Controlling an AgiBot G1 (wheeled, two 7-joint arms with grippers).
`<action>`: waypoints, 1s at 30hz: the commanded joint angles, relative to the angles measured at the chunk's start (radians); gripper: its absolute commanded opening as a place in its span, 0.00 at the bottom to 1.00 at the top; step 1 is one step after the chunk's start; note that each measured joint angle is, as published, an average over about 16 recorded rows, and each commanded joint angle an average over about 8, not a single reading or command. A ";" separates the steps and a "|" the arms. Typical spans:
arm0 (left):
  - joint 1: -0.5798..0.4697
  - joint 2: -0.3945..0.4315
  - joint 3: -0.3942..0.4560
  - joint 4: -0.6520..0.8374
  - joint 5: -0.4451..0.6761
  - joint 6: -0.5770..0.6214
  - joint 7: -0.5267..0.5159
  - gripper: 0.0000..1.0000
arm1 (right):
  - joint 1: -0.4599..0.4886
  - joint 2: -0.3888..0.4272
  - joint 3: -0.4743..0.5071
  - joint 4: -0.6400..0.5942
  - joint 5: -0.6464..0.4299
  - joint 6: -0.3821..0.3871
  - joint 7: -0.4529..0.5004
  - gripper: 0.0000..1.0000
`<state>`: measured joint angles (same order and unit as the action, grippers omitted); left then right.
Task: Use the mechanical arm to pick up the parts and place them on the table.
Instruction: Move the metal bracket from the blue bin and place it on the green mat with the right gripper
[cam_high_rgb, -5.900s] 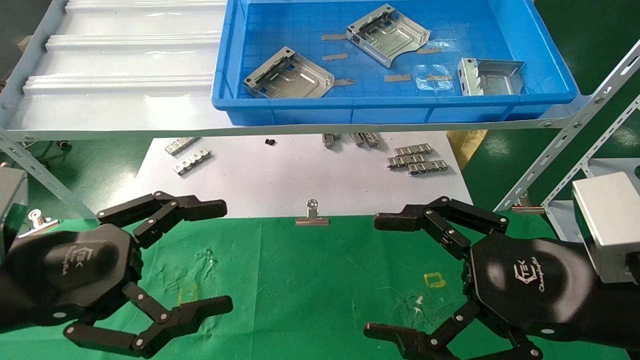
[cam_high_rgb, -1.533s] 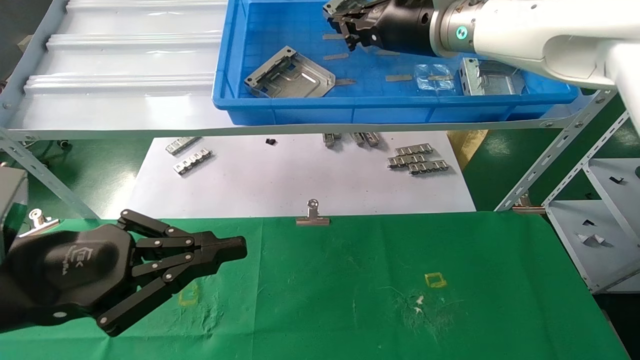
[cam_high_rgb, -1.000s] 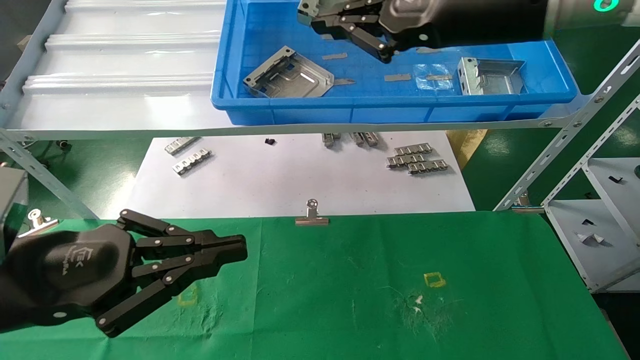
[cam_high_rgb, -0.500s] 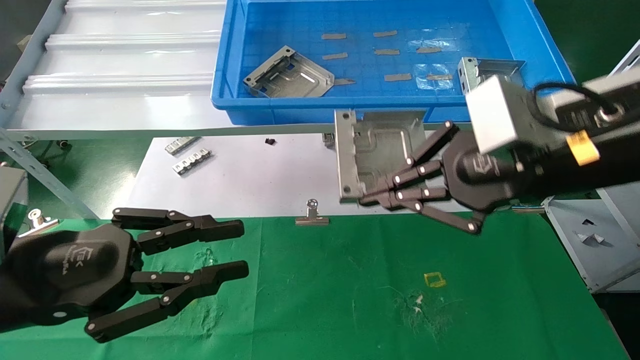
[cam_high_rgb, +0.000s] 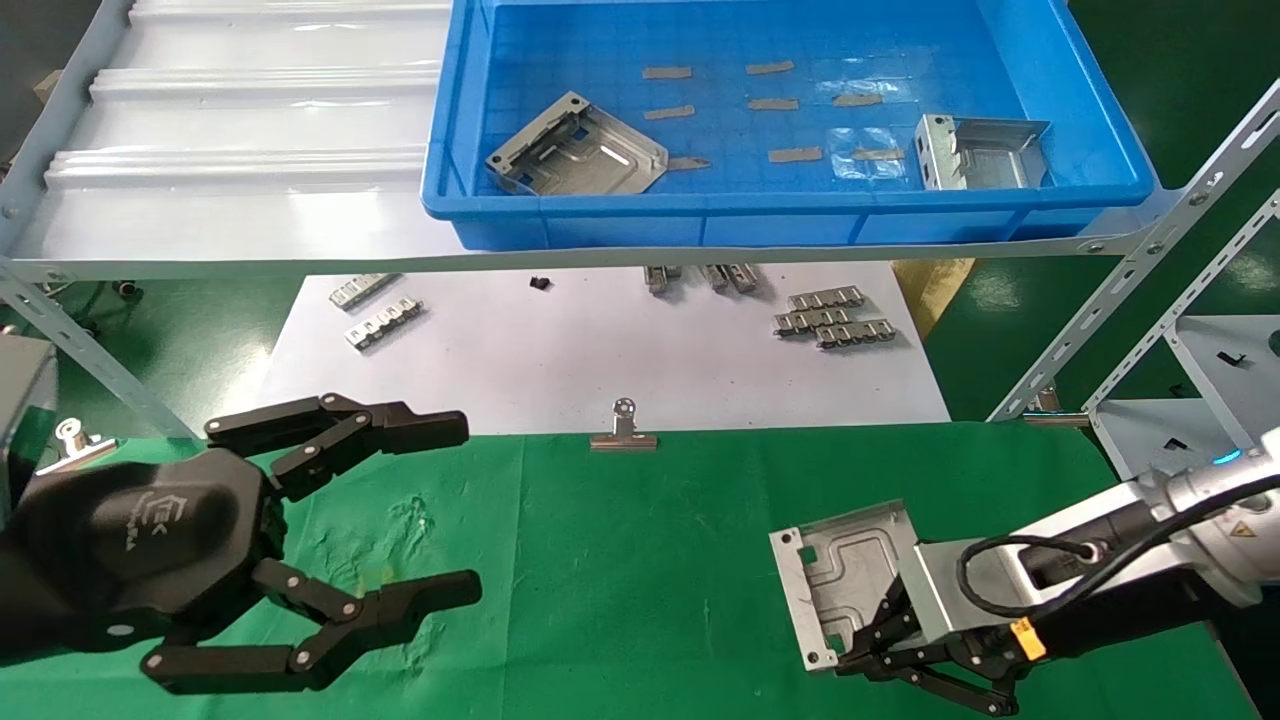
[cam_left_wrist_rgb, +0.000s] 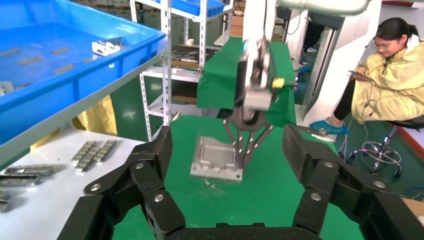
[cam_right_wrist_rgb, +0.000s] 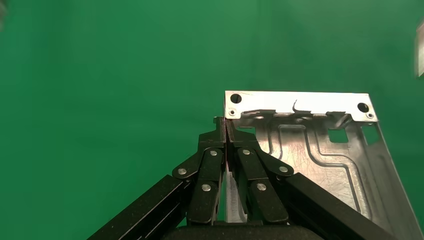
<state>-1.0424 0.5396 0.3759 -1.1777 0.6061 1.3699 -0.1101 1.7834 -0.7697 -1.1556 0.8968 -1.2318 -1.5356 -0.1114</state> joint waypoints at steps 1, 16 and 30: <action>0.000 0.000 0.000 0.000 0.000 0.000 0.000 1.00 | -0.015 -0.028 -0.028 -0.051 -0.045 0.012 -0.031 0.00; 0.000 0.000 0.000 0.000 0.000 0.000 0.000 1.00 | -0.048 -0.137 -0.027 -0.397 -0.072 0.084 -0.273 0.00; 0.000 0.000 0.000 0.000 0.000 0.000 0.000 1.00 | -0.051 -0.195 -0.032 -0.604 -0.091 0.115 -0.428 1.00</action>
<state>-1.0424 0.5396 0.3759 -1.1777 0.6061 1.3699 -0.1101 1.7393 -0.9614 -1.1849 0.2984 -1.3181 -1.4249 -0.5358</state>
